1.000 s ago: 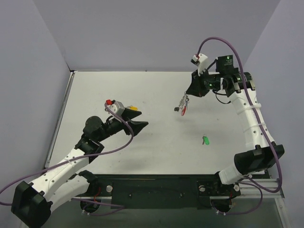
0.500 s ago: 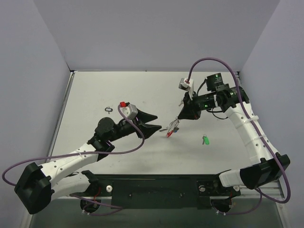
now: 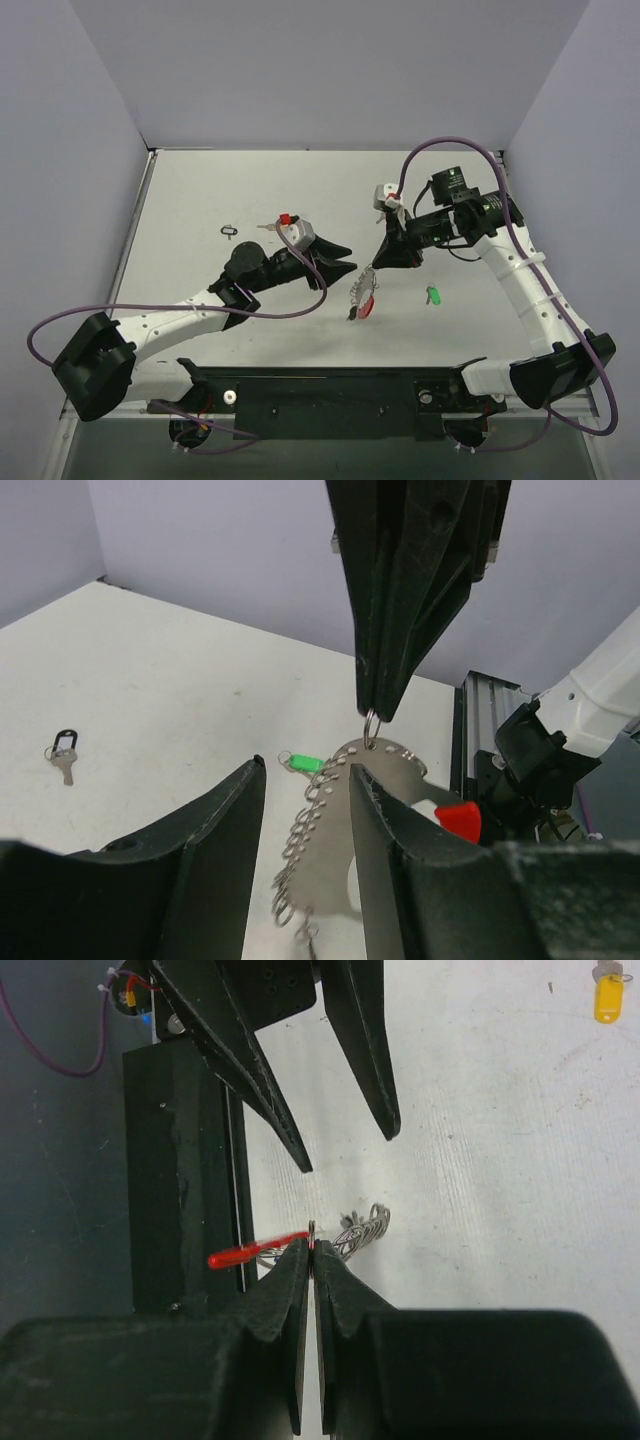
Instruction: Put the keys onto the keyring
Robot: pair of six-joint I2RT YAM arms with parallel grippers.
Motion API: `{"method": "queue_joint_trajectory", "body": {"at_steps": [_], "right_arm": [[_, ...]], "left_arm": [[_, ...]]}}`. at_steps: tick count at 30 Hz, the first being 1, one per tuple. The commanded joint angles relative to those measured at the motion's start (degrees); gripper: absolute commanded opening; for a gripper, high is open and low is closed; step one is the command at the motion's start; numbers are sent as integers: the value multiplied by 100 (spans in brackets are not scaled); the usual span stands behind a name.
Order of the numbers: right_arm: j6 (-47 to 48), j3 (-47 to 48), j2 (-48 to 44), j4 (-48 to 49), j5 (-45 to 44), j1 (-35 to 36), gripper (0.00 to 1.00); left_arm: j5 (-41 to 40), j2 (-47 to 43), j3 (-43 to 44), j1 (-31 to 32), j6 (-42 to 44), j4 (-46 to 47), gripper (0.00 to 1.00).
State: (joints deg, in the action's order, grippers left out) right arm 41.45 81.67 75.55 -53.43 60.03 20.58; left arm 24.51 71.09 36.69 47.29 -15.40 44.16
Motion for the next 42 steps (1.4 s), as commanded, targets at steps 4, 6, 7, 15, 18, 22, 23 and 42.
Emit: {"method": "queue_joint_trajectory", "body": {"at_steps": [4,6,7,15,18,22,23,42], "right_arm": [[328,-90,-172,-124,448,113,0],[346,-98,-163,-124,448,139,0],[346,-98,-163,-133,448,139,0],[355,-99,-155,-133,448,210,0],[355,-107,-120,-133,422,245,0],[364,-98,-93,-124,387,271,0],[364,-98,-84,-133,378,271,0],[364,-81,-5,-106,-114,359,0]], "left_arm": [[71,168,313,386,107,558,48],[54,238,295,474,90,611,47],[36,256,286,492,64,637,46],[-104,432,269,536,-77,769,44],[-131,441,251,545,-86,804,43],[-52,467,269,545,-165,857,41],[-43,476,269,545,-174,849,41],[510,625,278,553,-657,928,0]]}}
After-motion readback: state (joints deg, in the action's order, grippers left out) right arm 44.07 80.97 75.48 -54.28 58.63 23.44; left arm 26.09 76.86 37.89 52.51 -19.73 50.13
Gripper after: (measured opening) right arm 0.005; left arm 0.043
